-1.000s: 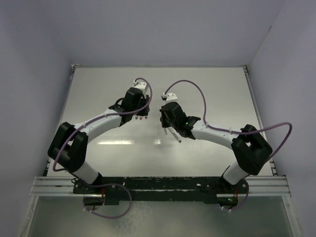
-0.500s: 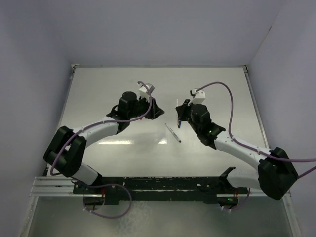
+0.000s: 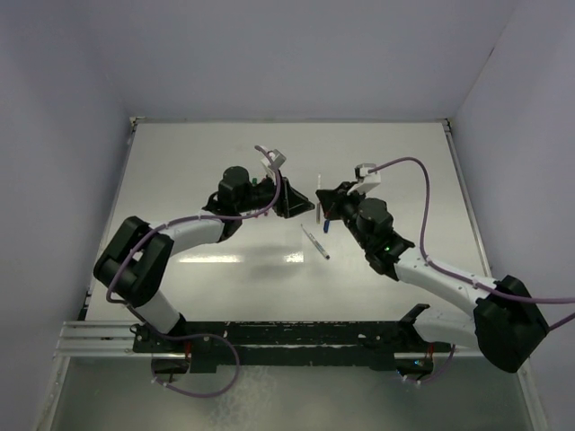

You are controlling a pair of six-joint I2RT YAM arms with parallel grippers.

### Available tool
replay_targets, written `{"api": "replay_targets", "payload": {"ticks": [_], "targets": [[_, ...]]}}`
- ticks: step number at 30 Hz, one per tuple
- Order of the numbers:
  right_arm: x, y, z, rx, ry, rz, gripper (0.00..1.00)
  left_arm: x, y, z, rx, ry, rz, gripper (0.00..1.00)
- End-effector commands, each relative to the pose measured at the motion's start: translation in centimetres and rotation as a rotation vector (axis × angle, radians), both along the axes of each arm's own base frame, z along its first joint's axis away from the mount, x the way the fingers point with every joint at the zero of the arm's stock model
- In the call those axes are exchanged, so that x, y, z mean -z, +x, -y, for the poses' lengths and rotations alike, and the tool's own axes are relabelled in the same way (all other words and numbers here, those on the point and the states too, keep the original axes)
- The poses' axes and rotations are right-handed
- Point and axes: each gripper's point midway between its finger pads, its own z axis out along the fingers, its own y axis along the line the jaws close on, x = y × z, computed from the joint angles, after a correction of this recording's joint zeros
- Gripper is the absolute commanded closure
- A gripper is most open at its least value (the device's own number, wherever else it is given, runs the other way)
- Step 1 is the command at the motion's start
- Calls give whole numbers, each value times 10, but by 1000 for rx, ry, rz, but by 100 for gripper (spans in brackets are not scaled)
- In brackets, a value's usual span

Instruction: Insert the pens into the pen caps

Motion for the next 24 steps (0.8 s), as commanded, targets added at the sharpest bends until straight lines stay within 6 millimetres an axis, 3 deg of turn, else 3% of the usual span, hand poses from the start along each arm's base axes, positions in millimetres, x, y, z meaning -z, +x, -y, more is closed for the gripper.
{"api": "replay_targets", "payload": {"ticks": [1,15,24], "targets": [[-33,-3,-11,-47,107,86,100,-19,-5,6,49,-64,53,49],[-33,0,-26,-95,163,95,100,-16,-5,10,46,-82,43,53],[-33,0,-28,-105,184,97,100,-15,-2,10,34,-95,35,63]]}}
